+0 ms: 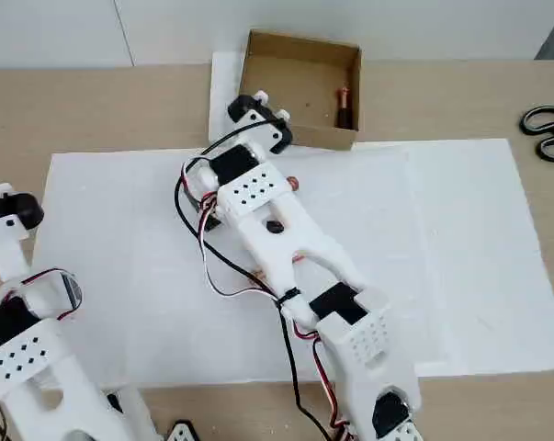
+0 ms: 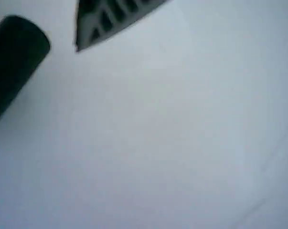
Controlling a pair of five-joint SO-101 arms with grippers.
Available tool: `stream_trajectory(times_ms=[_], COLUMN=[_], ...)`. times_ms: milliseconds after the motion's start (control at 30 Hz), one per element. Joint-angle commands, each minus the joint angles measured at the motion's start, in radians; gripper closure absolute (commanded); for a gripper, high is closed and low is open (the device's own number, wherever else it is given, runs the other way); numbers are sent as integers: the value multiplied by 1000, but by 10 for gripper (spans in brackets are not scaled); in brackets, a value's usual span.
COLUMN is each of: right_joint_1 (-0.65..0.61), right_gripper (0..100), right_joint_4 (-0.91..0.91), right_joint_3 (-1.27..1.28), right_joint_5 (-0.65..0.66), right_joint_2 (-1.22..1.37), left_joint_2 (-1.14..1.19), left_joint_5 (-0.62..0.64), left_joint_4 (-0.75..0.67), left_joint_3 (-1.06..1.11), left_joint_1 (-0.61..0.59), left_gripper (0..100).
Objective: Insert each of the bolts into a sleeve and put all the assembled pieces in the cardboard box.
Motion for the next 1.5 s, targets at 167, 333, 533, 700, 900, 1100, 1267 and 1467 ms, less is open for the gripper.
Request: stream_trajectory(times_ms=[167,333,533,700,900,1100,1267,1467], right_joint_1=[-5,-5,-4,-2,27,61,116,209], right_gripper=[822,823,823,913,978,995,995,995], right_joint_4=[-97,-143,-133,-82,-22,27,174,332], right_joint_3=[-52,-52,-52,-52,-52,-97,-198,-216], right_joint_5=[-6,-6,-6,-6,-2,0,2,130], right_joint_2=[91,131,140,140,140,102,-45,-274], left_joint_2=[-23,-23,-23,-23,-23,-23,-23,-15], left_joint_5=[-8,-8,-8,-8,-8,-8,-8,-5], left_joint_4=[-15,-15,-15,-15,-17,-15,-14,26], left_joint_3=[-10,-10,-10,-10,-10,-12,-12,-25], left_joint_1=[0,0,0,0,0,0,2,91], left_gripper=[863,863,863,863,863,863,863,863])
